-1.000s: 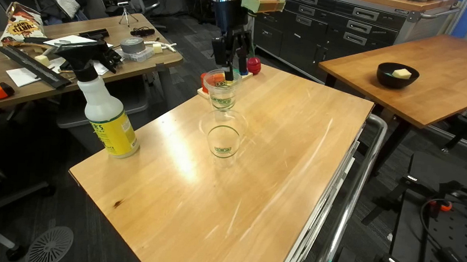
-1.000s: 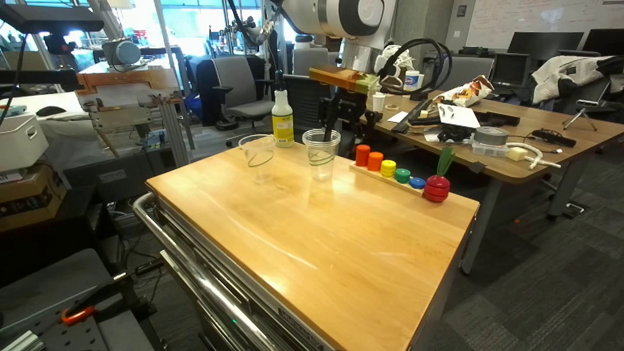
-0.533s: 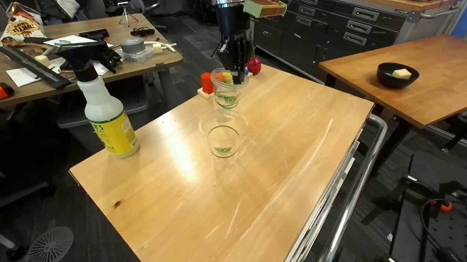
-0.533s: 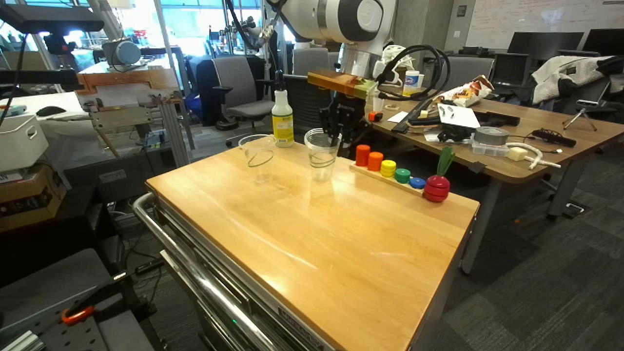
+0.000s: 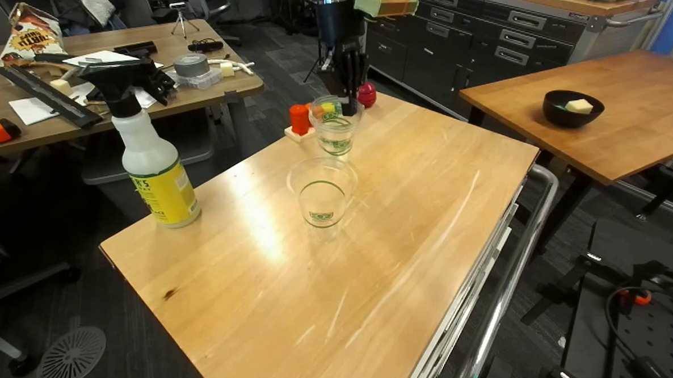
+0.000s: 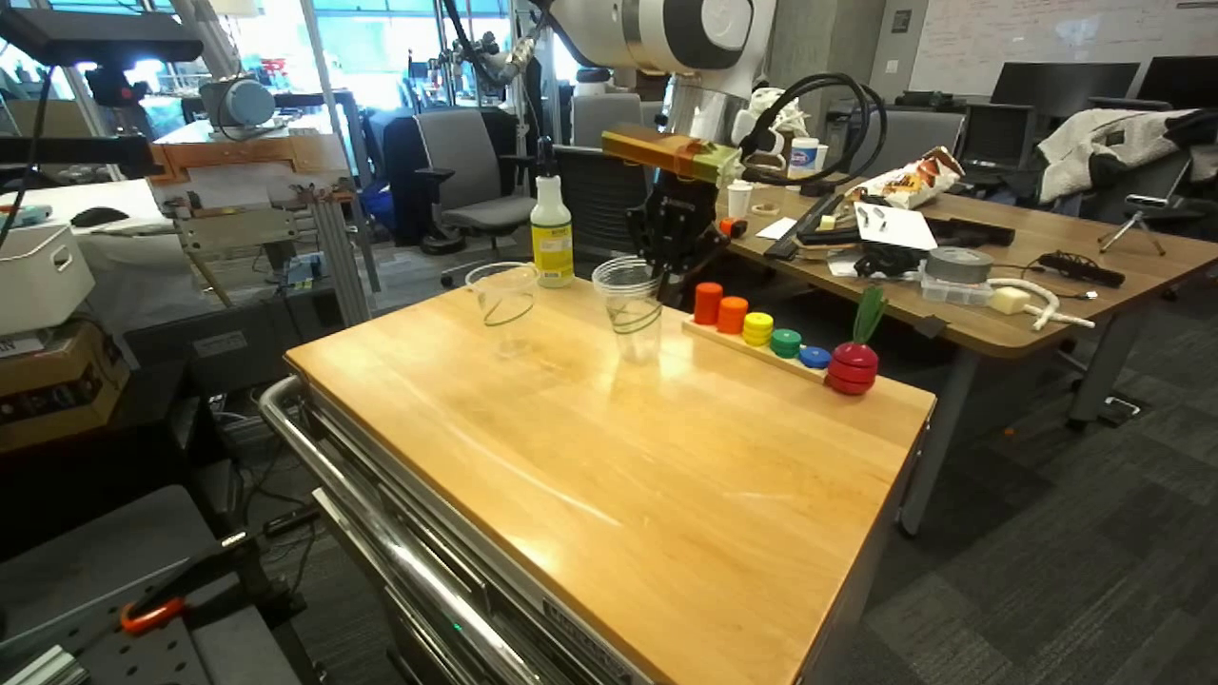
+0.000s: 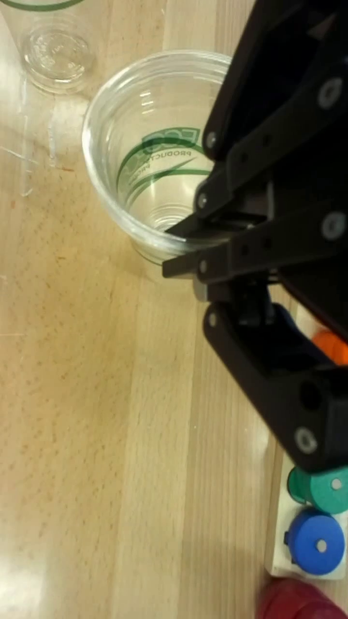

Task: Put the cups into one another

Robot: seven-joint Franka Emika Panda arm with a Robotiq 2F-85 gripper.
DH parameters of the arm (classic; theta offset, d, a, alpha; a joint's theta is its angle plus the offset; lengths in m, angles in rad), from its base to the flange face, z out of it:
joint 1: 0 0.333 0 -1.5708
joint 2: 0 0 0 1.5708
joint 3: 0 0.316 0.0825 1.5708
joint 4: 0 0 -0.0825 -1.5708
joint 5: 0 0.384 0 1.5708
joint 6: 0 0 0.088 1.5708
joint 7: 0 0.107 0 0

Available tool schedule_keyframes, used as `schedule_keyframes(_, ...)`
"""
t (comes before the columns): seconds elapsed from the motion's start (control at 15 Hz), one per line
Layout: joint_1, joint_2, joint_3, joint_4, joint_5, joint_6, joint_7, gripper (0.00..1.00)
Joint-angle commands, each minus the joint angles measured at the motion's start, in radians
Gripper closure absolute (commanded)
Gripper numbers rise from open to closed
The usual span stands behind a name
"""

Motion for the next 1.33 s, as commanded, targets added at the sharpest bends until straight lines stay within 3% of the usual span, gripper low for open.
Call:
schedule_keyframes(0.0, 0.004, -0.057, -0.022, 0.003, -0.040, -0.116, 0.044, 0.91)
schedule_keyframes(0.67, 0.003, -0.168, 0.013, 0.125, -0.005, -0.572, -0.003, 0.94)
schedule_keyframes(1.27, 0.029, -0.188, 0.083, 0.111, 0.181, -0.518, -0.016, 0.97)
